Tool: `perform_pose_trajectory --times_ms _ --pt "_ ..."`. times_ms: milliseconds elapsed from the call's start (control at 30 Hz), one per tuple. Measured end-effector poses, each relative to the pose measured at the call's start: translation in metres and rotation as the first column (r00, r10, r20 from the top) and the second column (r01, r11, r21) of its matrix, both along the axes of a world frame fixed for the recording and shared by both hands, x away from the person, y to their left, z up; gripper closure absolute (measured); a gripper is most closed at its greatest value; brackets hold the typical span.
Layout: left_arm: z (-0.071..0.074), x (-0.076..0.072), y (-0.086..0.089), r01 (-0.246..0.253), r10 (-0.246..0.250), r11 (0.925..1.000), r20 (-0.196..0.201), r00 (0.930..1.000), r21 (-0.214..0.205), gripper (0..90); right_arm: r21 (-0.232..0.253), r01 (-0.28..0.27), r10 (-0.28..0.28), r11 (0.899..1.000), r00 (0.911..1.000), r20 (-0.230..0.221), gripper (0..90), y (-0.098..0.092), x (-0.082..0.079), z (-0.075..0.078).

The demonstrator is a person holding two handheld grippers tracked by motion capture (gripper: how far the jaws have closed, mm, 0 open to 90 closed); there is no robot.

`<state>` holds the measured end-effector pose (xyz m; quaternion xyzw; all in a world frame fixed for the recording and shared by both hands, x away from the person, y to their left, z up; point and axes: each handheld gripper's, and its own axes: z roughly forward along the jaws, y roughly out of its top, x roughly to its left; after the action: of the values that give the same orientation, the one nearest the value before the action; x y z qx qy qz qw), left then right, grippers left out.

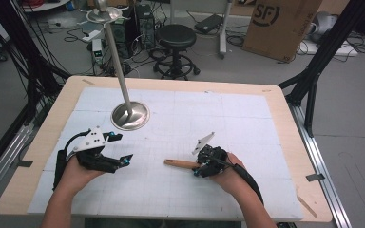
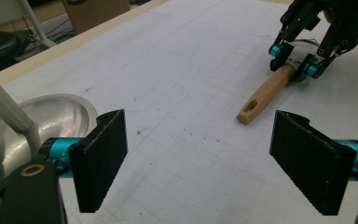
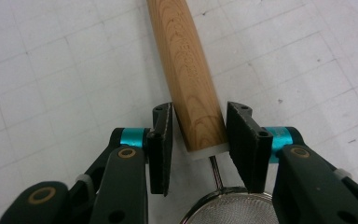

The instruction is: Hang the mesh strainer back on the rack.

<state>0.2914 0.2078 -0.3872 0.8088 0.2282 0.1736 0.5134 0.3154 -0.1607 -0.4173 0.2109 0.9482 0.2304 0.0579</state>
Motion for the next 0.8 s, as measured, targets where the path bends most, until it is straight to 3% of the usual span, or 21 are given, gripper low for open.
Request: perform_pose_trajectory --times_ms 400,667,800 --pt "-0.0002 -0.0001 -0.0004 0.003 -0.003 1.0000 0.001 1.0000 0.006 19.6 -0.093 -0.052 0.050 0.994 0.9986 -0.018 64.4 0.0064 0.0049 0.0039" --pt "-0.0003 -0.0001 -0.0007 0.002 -0.002 1.0000 0.000 1.0000 0.008 19.6 -0.093 0.035 -0.036 0.995 0.9992 -0.016 67.5 0.0029 0.0087 0.0044" --pt "-0.0005 0.0000 -0.0009 0.003 -0.003 0.9999 -0.001 1.0000 0.010 19.6 -0.086 0.046 -0.048 0.995 0.9987 -0.017 63.3 0.0021 0.0094 0.0043"
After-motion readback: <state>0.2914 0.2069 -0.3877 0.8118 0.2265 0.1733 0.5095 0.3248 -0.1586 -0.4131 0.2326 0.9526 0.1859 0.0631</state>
